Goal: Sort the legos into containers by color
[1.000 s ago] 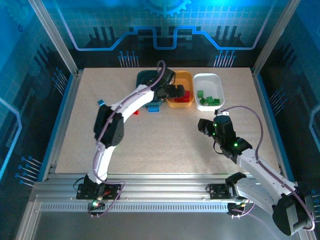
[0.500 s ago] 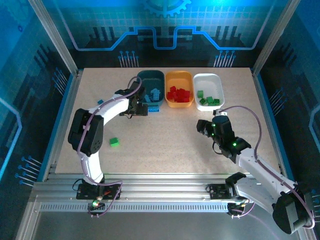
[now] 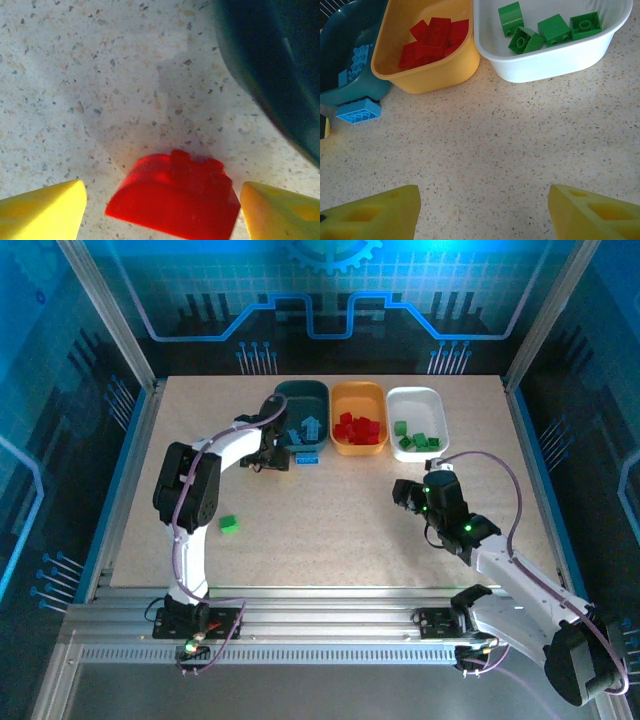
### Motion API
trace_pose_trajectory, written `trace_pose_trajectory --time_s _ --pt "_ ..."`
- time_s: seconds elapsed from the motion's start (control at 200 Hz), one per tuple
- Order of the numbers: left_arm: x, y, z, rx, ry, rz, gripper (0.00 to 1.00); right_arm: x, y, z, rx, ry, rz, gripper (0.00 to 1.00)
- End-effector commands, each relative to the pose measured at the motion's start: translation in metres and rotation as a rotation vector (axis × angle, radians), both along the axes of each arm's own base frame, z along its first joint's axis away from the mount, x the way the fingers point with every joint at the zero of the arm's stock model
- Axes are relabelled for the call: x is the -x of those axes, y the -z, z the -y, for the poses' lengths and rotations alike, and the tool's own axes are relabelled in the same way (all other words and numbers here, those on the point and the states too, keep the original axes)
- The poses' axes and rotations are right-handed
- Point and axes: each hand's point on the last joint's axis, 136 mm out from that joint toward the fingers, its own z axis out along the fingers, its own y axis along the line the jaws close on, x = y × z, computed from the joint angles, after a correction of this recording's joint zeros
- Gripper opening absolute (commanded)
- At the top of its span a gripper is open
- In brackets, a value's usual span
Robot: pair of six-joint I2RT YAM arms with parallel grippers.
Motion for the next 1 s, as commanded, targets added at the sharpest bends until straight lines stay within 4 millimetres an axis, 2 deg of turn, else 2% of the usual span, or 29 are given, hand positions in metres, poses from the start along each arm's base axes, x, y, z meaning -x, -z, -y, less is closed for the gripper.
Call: trace_pose_trajectory --time_s 0.0,0.265,0.46,0.57,0.655,0.735,0.835,0.92,0.995 --pt "-0.009 -0.005 0.002 0.016 0.028 0.009 0.77 0.000 0.000 -0.008 -0.008 -0.027 0.008 0.69" --pt "-0.011 0.000 0.010 0.049 0.049 -0.012 0.57 0.000 -0.001 -0.008 -0.001 -0.024 0.010 0.69" --pt "-0.003 -0.001 0.012 0.075 0.031 -0.023 0.47 0.000 0.000 -0.008 0.002 -0.025 0.010 0.69" --pt "0.008 -0.015 0.012 0.099 -0.007 -0.011 0.42 0.000 -0.001 -0.008 0.000 -0.025 0.013 0.69" --pt "0.025 -0.036 0.013 0.134 -0.067 0.022 0.38 0.000 -0.001 -0.009 0.000 -0.028 0.013 0.69" --pt "0.042 -0.064 0.030 0.205 -0.072 0.085 0.38 0.000 0.000 -0.009 0.001 -0.028 0.011 0.69" --pt "0.050 -0.100 0.062 0.266 -0.037 0.162 0.38 0.000 0.001 -0.010 0.001 -0.030 0.010 0.69" --pt "0.044 -0.123 0.100 0.321 0.030 0.198 0.38 -0.001 0.002 -0.011 0.004 -0.031 0.005 0.69" --pt "0.032 -0.130 0.139 0.395 0.096 0.203 0.38 -0.002 0.003 -0.011 0.009 -0.029 0.001 0.69"
